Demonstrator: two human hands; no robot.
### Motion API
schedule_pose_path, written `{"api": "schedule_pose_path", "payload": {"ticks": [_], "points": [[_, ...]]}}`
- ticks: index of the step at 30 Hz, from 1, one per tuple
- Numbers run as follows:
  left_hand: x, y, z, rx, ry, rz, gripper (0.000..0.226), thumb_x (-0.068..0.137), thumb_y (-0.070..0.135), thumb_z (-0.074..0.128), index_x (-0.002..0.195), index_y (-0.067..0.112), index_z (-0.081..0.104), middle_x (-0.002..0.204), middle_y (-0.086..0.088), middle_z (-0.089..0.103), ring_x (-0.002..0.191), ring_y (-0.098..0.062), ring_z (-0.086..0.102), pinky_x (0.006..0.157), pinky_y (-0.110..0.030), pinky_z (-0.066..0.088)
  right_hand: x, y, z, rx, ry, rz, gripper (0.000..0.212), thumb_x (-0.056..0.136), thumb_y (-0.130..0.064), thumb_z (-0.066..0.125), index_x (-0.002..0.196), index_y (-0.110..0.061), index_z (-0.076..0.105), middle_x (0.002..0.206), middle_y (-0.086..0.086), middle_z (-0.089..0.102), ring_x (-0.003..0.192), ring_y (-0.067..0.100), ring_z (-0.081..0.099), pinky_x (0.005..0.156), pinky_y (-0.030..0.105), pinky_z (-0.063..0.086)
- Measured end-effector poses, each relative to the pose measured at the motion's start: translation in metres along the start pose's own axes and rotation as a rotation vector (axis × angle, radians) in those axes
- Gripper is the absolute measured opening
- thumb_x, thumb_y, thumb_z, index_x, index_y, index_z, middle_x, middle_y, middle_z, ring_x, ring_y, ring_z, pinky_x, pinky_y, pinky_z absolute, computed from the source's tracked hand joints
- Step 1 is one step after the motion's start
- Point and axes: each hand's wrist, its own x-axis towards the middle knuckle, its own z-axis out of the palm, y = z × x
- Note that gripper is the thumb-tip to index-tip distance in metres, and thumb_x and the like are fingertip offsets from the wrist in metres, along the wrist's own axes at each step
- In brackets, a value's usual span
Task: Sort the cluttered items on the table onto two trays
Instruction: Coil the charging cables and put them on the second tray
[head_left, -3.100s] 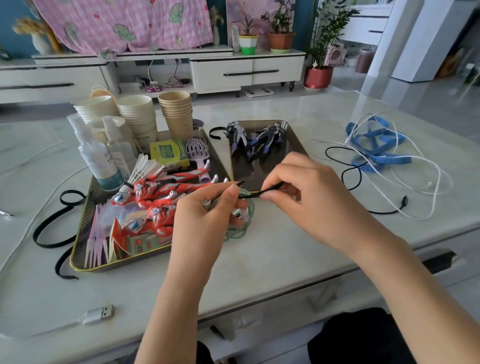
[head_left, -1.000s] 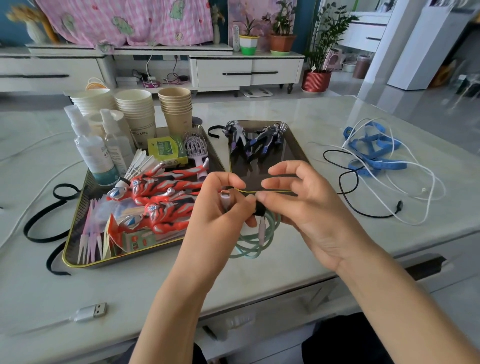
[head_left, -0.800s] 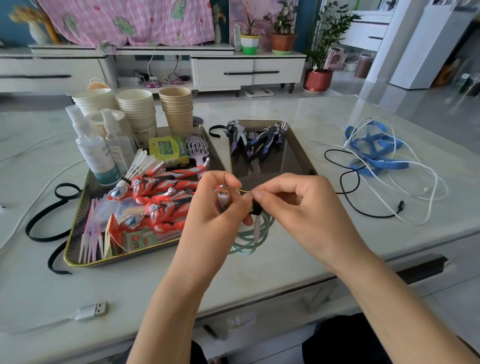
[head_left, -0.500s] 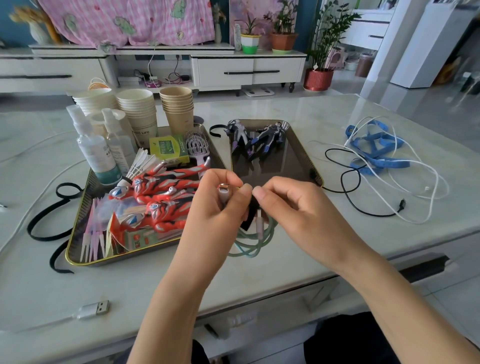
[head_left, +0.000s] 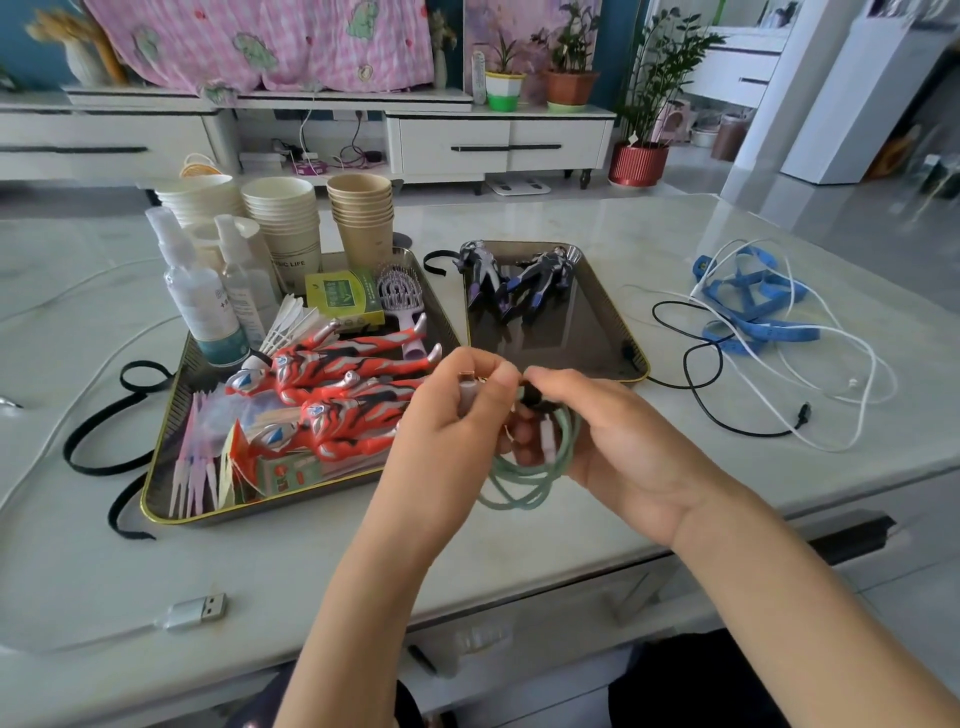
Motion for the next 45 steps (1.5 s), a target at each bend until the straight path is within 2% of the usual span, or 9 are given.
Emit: {"api": "schedule_pose_path", "payload": {"ticks": [9, 14, 22, 27, 32, 36, 39, 42, 45], "points": [[-0.002, 0.002, -0.002, 0.083, -0.1, 0.088, 0.041, 0.072, -0.002, 0.075, 0.1, 0.025, 0.06, 0.08, 0.008, 0.068, 0.077, -0.013, 0.067, 0.073, -0.025, 0.055, 0.002, -0.005, -0.006, 0.208, 0.014, 0.079, 0.027, 0.092, -0.028, 0.051, 0.088, -0.009, 0.07, 0.076, 0.005, 0.068, 0.061, 0.01, 0.063, 0.058, 0.021, 0.054], [-0.001, 0.0, 0.001, 0.143, -0.02, 0.177, 0.033, 0.069, 0.011, 0.079, 0.086, 0.035, 0.065, 0.102, 0.001, 0.058, 0.092, -0.016, 0.062, 0.081, -0.028, 0.054, 0.002, -0.003, -0.006, 0.176, -0.017, 0.089, 0.028, 0.092, -0.031, 0.05, 0.092, -0.01, 0.069, 0.085, 0.007, 0.068, 0.07, 0.012, 0.062, 0.064, 0.022, 0.054], [0.001, 0.002, -0.001, 0.152, -0.015, 0.242, 0.014, 0.077, 0.012, 0.073, 0.074, 0.025, 0.069, 0.09, 0.008, 0.065, 0.089, -0.006, 0.062, 0.079, -0.022, 0.051, 0.001, 0.0, -0.001, 0.167, -0.014, 0.07, 0.032, 0.092, -0.033, 0.05, 0.098, -0.008, 0.07, 0.079, 0.006, 0.061, 0.064, 0.01, 0.055, 0.06, 0.019, 0.05], [0.001, -0.001, 0.005, 0.053, 0.093, 0.178, 0.01, 0.086, 0.007, 0.062, 0.081, 0.015, 0.063, 0.073, 0.002, 0.067, 0.069, -0.01, 0.064, 0.068, -0.022, 0.052, 0.001, -0.002, 0.002, 0.159, 0.015, 0.02, 0.033, 0.094, -0.031, 0.048, 0.082, -0.005, 0.066, 0.058, 0.0, 0.054, 0.05, 0.008, 0.052, 0.053, 0.018, 0.048], [0.002, -0.003, 0.002, -0.047, 0.211, 0.049, 0.008, 0.085, 0.009, 0.063, 0.079, 0.014, 0.062, 0.07, -0.002, 0.062, 0.066, -0.018, 0.059, 0.063, -0.026, 0.05, 0.002, 0.007, 0.007, -0.385, 0.107, -0.306, 0.046, 0.098, -0.034, 0.039, 0.064, -0.006, 0.053, 0.056, 0.0, 0.051, 0.061, 0.014, 0.051, 0.066, 0.029, 0.043], [0.003, 0.0, -0.003, -0.254, 0.199, -0.126, 0.005, 0.082, 0.007, 0.064, 0.079, 0.009, 0.062, 0.067, -0.007, 0.059, 0.057, -0.016, 0.057, 0.059, -0.023, 0.052, 0.001, 0.01, 0.013, -0.453, 0.064, -0.406, 0.049, 0.092, -0.043, 0.033, 0.073, -0.005, 0.057, 0.059, 0.002, 0.055, 0.059, 0.008, 0.051, 0.061, 0.019, 0.042], [0.005, -0.002, -0.005, -0.387, 0.276, -0.182, 0.006, 0.082, 0.006, 0.064, 0.082, 0.01, 0.059, 0.066, -0.005, 0.056, 0.054, -0.015, 0.051, 0.056, -0.023, 0.048, 0.002, 0.009, 0.012, -0.428, 0.009, -0.404, 0.052, 0.09, -0.046, 0.038, 0.08, 0.001, 0.059, 0.072, 0.014, 0.059, 0.071, 0.024, 0.055, 0.072, 0.032, 0.045], [0.006, -0.003, -0.004, -0.474, 0.388, -0.219, 0.004, 0.085, 0.006, 0.061, 0.087, 0.009, 0.061, 0.076, -0.007, 0.058, 0.061, -0.016, 0.052, 0.055, -0.021, 0.045, 0.003, 0.005, 0.005, -0.387, -0.011, -0.352, 0.014, 0.088, -0.028, 0.057, 0.096, -0.017, 0.06, 0.078, 0.002, 0.063, 0.075, 0.011, 0.059, 0.07, 0.026, 0.049], [0.006, -0.003, -0.004, -0.558, 0.413, -0.282, 0.007, 0.086, 0.007, 0.06, 0.087, 0.008, 0.067, 0.072, -0.003, 0.062, 0.056, -0.011, 0.052, 0.049, -0.016, 0.043, 0.006, 0.004, -0.001, -0.402, -0.014, -0.354, 0.013, 0.087, -0.012, 0.061, 0.099, -0.019, 0.061, 0.086, 0.009, 0.068, 0.074, 0.011, 0.064, 0.062, 0.024, 0.052]]}}
